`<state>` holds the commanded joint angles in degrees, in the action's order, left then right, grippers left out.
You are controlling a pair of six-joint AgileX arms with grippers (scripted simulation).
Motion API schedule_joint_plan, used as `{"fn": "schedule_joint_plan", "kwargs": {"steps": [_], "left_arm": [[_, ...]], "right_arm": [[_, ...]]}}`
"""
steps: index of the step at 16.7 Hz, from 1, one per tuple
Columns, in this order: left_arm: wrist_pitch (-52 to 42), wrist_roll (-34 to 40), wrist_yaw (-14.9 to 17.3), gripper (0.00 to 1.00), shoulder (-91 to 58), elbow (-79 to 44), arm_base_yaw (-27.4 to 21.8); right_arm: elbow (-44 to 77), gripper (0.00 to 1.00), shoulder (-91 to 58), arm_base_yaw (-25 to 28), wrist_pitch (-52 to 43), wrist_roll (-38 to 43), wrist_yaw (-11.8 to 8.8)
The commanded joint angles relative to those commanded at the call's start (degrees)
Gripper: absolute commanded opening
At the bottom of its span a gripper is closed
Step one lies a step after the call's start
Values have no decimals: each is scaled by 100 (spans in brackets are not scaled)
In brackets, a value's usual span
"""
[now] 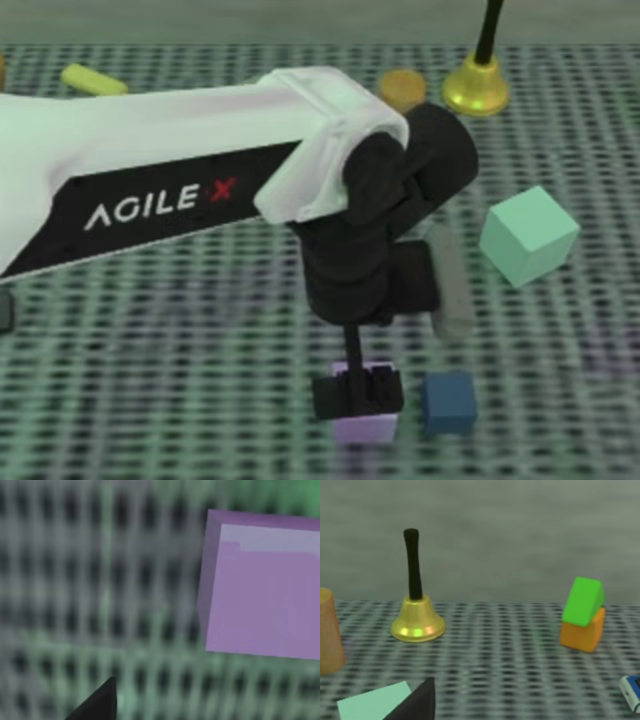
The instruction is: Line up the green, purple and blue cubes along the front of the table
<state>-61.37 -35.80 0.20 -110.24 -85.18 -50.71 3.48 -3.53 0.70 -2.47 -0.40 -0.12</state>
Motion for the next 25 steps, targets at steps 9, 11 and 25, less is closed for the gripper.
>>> {"fn": "schedule_joint_plan", "kwargs": {"steps": [9, 11, 25], "left_arm": [[1903, 1165, -102, 100, 3489, 3019, 1820], [2409, 1514, -98, 100, 4538, 3955, 2336], [5914, 3491, -21, 100, 10771, 8403, 5075]], "right_arm": [[3654, 100, -4173, 530, -2403, -421, 19], [4683, 100, -5522, 682, -3109, -551, 29], [10121, 100, -12035, 1498, -6696, -1188, 35]]}}
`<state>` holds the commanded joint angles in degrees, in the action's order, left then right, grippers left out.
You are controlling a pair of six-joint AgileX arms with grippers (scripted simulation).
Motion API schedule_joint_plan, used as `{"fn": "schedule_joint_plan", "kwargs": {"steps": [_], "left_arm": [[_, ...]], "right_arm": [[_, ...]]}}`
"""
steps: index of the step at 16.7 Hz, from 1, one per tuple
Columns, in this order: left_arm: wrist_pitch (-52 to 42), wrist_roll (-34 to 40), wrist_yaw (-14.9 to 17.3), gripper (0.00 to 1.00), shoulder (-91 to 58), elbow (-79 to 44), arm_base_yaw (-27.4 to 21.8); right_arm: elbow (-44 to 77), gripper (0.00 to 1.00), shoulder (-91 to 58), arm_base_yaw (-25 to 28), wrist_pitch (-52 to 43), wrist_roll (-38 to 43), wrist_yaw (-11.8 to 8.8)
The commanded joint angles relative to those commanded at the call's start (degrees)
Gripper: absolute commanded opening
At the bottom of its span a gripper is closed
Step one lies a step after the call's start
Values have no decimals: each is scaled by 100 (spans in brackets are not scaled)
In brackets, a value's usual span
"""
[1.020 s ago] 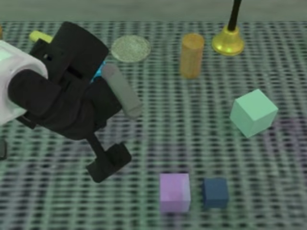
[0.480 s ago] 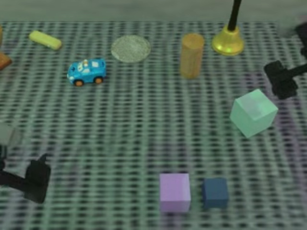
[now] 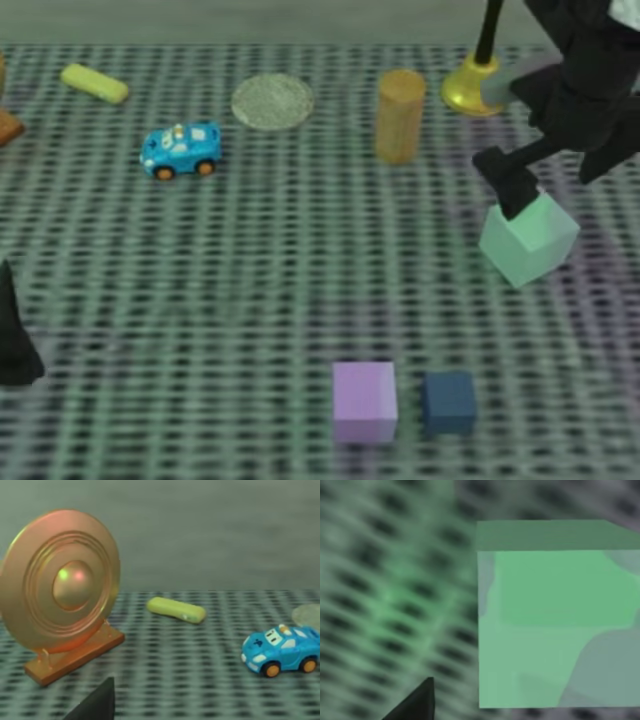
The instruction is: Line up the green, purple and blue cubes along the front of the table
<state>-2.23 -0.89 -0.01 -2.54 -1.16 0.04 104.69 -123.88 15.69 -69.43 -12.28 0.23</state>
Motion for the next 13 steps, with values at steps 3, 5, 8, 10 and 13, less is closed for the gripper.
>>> {"fn": "schedule_joint_plan", "kwargs": {"steps": [3, 5, 8, 10, 13], "left_arm": [[223, 89, 1, 100, 254, 116, 111], [223, 89, 1, 100, 254, 116, 111], [223, 89, 1, 100, 254, 116, 111], [223, 89, 1, 100, 254, 116, 111], [223, 89, 1, 100, 254, 116, 111]], "right_arm": [[228, 100, -238, 34, -128, -25, -5], [228, 100, -238, 34, -128, -25, -5], [196, 100, -232, 5, -97, -23, -4], [23, 100, -293, 21, 111, -33, -5], [-428, 100, -494, 30, 808, -22, -3]]}}
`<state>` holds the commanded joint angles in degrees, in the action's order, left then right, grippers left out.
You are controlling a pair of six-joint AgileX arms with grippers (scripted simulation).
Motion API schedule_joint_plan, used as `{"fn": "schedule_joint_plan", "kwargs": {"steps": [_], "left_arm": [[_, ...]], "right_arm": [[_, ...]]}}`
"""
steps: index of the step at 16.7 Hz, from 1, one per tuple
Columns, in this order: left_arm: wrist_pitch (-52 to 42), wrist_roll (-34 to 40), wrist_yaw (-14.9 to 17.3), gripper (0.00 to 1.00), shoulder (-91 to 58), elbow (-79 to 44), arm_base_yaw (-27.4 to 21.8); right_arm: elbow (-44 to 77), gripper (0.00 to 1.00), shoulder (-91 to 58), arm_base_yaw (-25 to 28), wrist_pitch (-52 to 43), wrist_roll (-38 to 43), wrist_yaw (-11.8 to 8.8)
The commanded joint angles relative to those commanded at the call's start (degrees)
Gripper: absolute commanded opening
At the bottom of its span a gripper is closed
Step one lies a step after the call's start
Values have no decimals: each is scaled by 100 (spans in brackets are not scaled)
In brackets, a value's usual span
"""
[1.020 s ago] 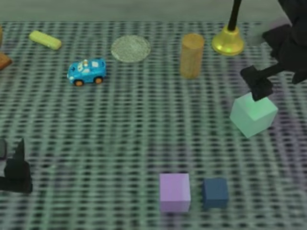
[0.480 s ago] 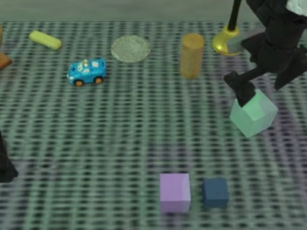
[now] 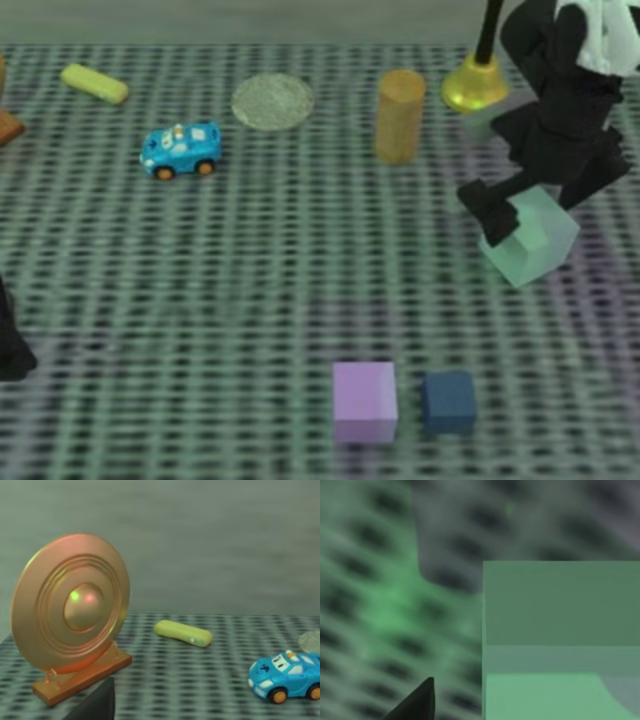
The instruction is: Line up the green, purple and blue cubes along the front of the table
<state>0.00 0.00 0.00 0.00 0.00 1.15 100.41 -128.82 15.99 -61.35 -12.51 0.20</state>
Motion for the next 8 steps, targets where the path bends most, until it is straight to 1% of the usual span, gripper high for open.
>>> {"fn": "schedule_joint_plan", "kwargs": {"steps": [2, 4, 8], "left_arm": [[0, 0, 0, 100, 0, 0, 0], [0, 0, 0, 100, 0, 0, 0], [0, 0, 0, 100, 0, 0, 0]], "right_arm": [[-317, 100, -145, 6, 488, 8, 1], [-522, 100, -253, 11, 765, 13, 2], [-562, 100, -276, 13, 814, 14, 3]]}}
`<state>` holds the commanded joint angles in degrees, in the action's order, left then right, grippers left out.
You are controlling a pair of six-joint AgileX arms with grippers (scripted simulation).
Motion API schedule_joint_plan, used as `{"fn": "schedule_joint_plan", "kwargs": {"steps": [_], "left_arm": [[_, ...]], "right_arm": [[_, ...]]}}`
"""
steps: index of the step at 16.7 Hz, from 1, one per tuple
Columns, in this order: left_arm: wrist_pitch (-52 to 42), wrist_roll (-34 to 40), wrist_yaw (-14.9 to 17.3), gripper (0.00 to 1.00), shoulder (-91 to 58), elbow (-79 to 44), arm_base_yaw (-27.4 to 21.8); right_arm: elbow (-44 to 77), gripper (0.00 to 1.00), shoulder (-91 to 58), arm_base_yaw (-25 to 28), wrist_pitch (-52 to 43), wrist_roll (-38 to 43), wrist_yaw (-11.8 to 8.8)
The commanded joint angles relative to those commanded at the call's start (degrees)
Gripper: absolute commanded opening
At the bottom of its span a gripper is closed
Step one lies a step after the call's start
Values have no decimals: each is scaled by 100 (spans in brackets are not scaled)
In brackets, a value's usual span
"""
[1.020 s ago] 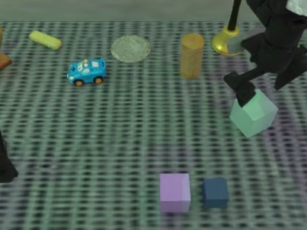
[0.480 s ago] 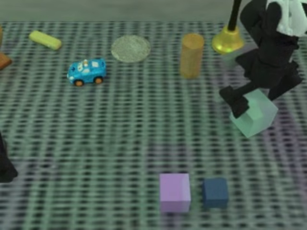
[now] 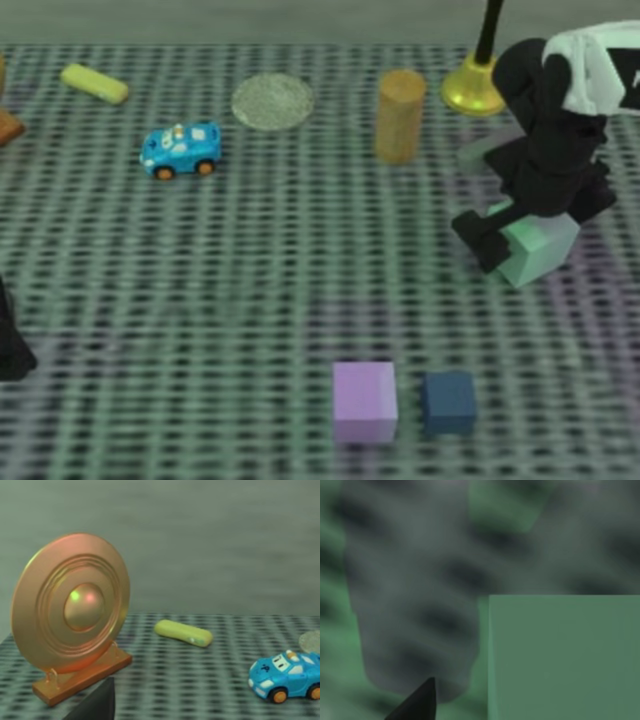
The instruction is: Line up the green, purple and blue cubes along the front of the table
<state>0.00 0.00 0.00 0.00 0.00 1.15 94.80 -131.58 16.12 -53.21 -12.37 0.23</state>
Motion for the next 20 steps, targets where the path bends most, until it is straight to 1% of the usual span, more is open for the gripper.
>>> {"fn": "schedule_joint_plan", "kwargs": {"steps": [13, 14, 20], "left_arm": [[0, 0, 0, 100, 0, 0, 0], [0, 0, 0, 100, 0, 0, 0], [0, 0, 0, 100, 0, 0, 0]], "right_arm": [[0, 2, 0, 0, 0, 0, 0], [0, 0, 0, 0, 0, 0, 0], [0, 0, 0, 0, 0, 0, 0]]}}
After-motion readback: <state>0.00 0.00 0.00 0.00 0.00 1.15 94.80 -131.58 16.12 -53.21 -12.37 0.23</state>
